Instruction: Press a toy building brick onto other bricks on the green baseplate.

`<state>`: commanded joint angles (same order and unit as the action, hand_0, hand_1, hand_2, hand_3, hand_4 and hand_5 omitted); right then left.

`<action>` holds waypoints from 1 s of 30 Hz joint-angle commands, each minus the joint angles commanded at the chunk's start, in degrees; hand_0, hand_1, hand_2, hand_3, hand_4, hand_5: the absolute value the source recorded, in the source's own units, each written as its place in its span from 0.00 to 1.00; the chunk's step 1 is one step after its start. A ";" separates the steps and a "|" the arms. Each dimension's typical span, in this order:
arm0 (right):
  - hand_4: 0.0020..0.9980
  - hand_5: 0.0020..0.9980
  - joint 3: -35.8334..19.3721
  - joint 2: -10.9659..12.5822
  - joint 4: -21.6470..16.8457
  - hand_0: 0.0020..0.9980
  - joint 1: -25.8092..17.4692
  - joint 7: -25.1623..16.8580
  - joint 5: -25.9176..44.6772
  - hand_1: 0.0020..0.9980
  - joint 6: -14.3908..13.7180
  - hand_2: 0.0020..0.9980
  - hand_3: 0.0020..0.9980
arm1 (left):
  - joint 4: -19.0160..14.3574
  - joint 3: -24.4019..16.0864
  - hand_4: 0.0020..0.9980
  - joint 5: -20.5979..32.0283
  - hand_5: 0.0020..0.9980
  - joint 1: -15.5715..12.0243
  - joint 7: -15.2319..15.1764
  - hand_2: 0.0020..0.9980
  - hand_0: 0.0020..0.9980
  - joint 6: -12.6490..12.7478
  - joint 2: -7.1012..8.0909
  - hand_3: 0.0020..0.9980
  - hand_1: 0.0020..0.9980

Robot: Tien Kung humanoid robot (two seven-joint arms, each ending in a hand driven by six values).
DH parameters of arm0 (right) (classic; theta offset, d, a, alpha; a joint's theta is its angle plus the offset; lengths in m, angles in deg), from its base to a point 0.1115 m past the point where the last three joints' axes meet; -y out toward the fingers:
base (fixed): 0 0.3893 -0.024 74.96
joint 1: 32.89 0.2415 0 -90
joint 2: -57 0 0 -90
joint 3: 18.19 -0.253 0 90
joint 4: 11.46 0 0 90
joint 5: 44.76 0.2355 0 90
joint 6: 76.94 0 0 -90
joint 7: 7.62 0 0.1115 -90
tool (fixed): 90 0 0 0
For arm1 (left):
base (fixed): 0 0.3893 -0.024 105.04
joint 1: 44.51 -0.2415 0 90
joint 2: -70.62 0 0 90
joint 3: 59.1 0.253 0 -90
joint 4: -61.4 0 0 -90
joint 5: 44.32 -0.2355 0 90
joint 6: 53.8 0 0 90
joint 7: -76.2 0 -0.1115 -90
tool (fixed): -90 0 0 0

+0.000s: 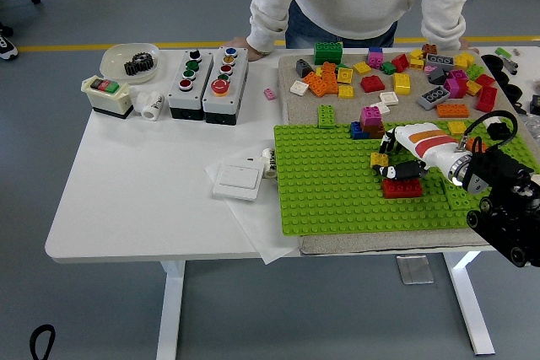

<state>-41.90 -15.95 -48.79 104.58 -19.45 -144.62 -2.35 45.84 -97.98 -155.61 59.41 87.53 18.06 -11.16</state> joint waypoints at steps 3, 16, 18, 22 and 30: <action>0.76 0.52 -0.13 0.16 -0.39 0.51 0.02 -0.22 -0.22 0.53 -0.11 0.57 0.52 | 0.02 -0.02 0.67 0.00 0.60 0.05 0.00 0.73 0.77 0.03 -0.01 0.60 0.75; 0.76 0.53 -1.80 1.73 -3.28 0.51 -0.10 -0.93 -2.22 0.54 -0.85 0.58 0.52 | 0.10 -0.12 0.67 -0.22 0.60 -0.03 -0.13 0.73 0.77 0.18 -0.08 0.60 0.75; 0.76 0.53 -2.24 2.18 -4.12 0.51 -0.19 -1.03 -2.78 0.54 -0.97 0.58 0.52 | 0.11 -0.16 0.67 -0.28 0.60 -0.05 -0.15 0.73 0.77 0.20 -0.08 0.60 0.75; 0.75 0.52 -3.01 3.75 -6.62 0.51 -0.53 -1.28 -4.03 0.54 -1.21 0.58 0.52 | 0.18 -0.22 0.67 -0.30 0.60 -0.10 -0.18 0.73 0.77 0.31 -0.07 0.60 0.75; 0.73 0.50 -2.58 8.96 -13.73 0.51 -0.97 -3.16 -6.10 0.54 0.13 0.57 0.52 | 0.28 -0.30 0.67 -0.32 0.60 -0.28 -0.19 0.73 0.77 0.48 -0.06 0.60 0.75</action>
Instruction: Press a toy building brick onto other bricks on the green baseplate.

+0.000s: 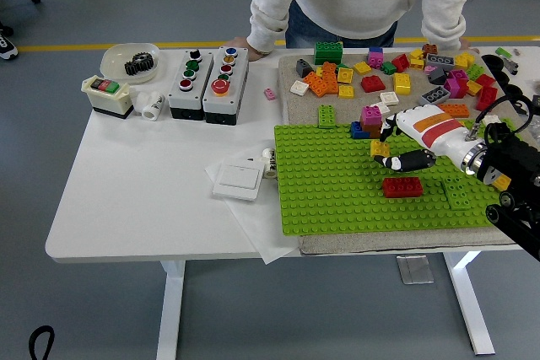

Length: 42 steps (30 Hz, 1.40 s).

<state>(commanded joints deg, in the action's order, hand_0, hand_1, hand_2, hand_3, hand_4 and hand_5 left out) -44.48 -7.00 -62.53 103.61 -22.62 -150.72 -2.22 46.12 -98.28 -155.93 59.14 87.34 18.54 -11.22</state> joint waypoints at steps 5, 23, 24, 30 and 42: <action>0.74 0.50 2.00 3.63 -4.06 0.51 0.36 -1.65 -1.20 0.54 0.89 0.58 0.52 | 0.04 -0.14 0.67 -0.23 0.60 -0.05 -0.05 0.73 0.77 0.02 -0.02 0.60 0.75; 0.74 0.49 7.45 7.49 -5.27 0.51 1.33 -5.06 -5.87 0.54 -2.05 0.57 0.52 | -0.02 0.16 0.67 0.29 0.60 -0.25 -0.35 0.74 0.77 -0.26 -0.14 0.60 0.76; 0.74 0.49 7.50 7.38 -5.02 0.51 1.30 -5.30 -5.87 0.54 -2.26 0.57 0.52 | -0.03 0.14 0.67 0.28 0.60 -0.29 -0.34 0.74 0.77 -0.29 -0.15 0.60 0.76; 0.74 0.48 7.94 6.63 -3.97 0.51 1.09 -6.97 -6.25 0.55 -3.83 0.57 0.52 | -0.12 -0.02 0.67 0.01 0.60 -0.53 -0.33 0.74 0.77 -0.61 -0.21 0.60 0.76; 0.75 0.47 8.02 5.28 -1.78 0.51 1.19 -8.18 -7.51 0.55 -5.52 0.58 0.52 | -0.23 -0.17 0.67 -0.29 0.60 -0.76 -0.32 0.74 0.77 -0.88 -0.22 0.60 0.76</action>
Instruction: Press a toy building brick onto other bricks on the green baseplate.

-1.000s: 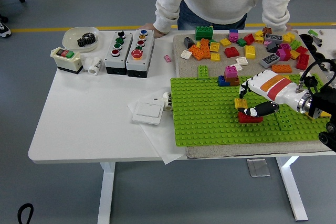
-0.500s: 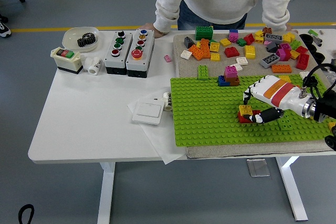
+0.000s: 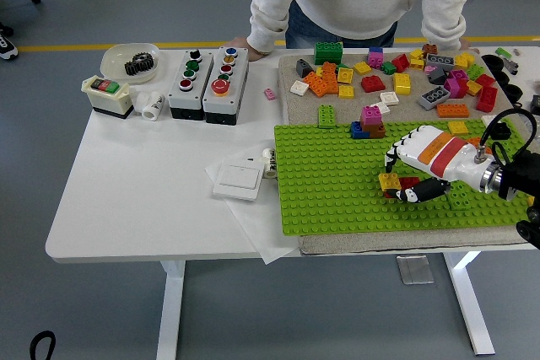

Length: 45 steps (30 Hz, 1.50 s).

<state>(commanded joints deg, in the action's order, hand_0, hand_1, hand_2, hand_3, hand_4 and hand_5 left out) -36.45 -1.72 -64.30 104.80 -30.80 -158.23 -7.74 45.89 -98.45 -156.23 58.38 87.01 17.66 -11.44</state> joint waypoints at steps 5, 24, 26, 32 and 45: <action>0.75 0.47 -0.08 0.16 0.20 0.50 0.14 0.00 -0.71 0.55 -0.40 0.58 0.52 | -0.01 0.03 0.67 0.03 0.60 0.05 0.01 0.74 0.77 0.02 0.04 0.60 0.76; 0.76 0.46 1.60 0.20 2.57 0.50 1.07 0.21 -2.55 0.55 -0.77 0.58 0.52 | -0.04 0.18 0.67 0.05 0.60 0.62 -0.04 0.74 0.77 0.08 0.06 0.60 0.76; 0.76 0.46 1.59 0.21 2.71 0.50 1.05 0.11 -2.37 0.55 -0.66 0.58 0.52 | -0.04 0.15 0.67 -0.03 0.60 0.65 -0.07 0.74 0.77 0.07 0.06 0.60 0.76; 0.76 0.46 1.67 0.32 2.94 0.50 1.00 -0.20 -2.10 0.56 -0.67 0.58 0.52 | -0.04 0.11 0.67 -0.03 0.60 0.68 -0.13 0.74 0.77 0.10 0.04 0.60 0.76; 0.76 0.46 1.54 -0.04 2.74 0.50 0.99 -0.30 -1.94 0.56 -0.76 0.58 0.52 | -0.08 0.17 0.67 -0.05 0.60 0.75 -0.17 0.74 0.77 -0.03 0.08 0.60 0.76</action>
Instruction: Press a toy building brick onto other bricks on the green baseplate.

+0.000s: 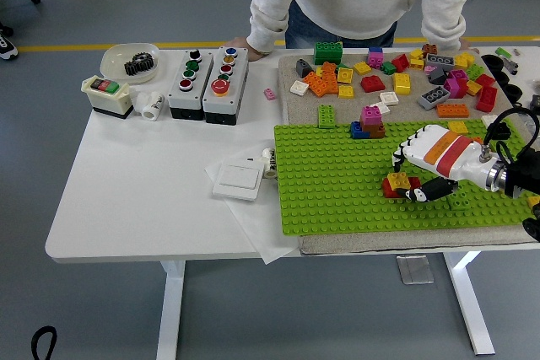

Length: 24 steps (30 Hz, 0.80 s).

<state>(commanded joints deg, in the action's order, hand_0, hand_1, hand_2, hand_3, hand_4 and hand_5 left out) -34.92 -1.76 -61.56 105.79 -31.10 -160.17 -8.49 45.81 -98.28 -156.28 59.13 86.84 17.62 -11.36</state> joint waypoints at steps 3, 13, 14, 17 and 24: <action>0.76 0.46 -0.05 -0.27 0.17 0.50 -0.01 0.34 -0.19 0.56 0.25 0.58 0.52 | -0.03 0.09 0.67 0.11 0.60 0.03 0.04 0.74 0.77 -0.05 0.03 0.60 0.76; 0.77 0.47 -0.11 -0.44 0.05 0.51 -0.12 0.75 -0.24 0.56 0.78 0.58 0.52 | -0.04 0.13 0.67 0.17 0.60 0.09 0.10 0.74 0.77 -0.15 0.09 0.60 0.76; 0.77 0.47 -0.12 -0.43 0.03 0.51 -0.13 0.75 -0.23 0.56 0.79 0.58 0.52 | -0.04 0.13 0.67 0.17 0.60 0.09 0.10 0.74 0.77 -0.15 0.09 0.60 0.76; 0.77 0.47 -0.11 -0.31 -0.36 0.51 -0.18 0.66 -0.19 0.56 0.85 0.58 0.52 | -0.04 0.10 0.67 0.12 0.60 0.10 0.10 0.74 0.77 -0.15 0.09 0.60 0.76; 0.77 0.47 -0.17 -0.29 -0.75 0.51 -0.21 0.55 -0.12 0.56 0.86 0.58 0.52 | -0.05 -0.01 0.67 -0.11 0.60 0.06 0.04 0.74 0.77 -0.16 0.04 0.60 0.76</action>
<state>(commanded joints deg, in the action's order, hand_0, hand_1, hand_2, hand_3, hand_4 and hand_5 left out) -35.09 -2.05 -62.31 105.58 -30.54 -160.29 -7.63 45.76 -98.29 -156.38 59.19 86.88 17.46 -11.32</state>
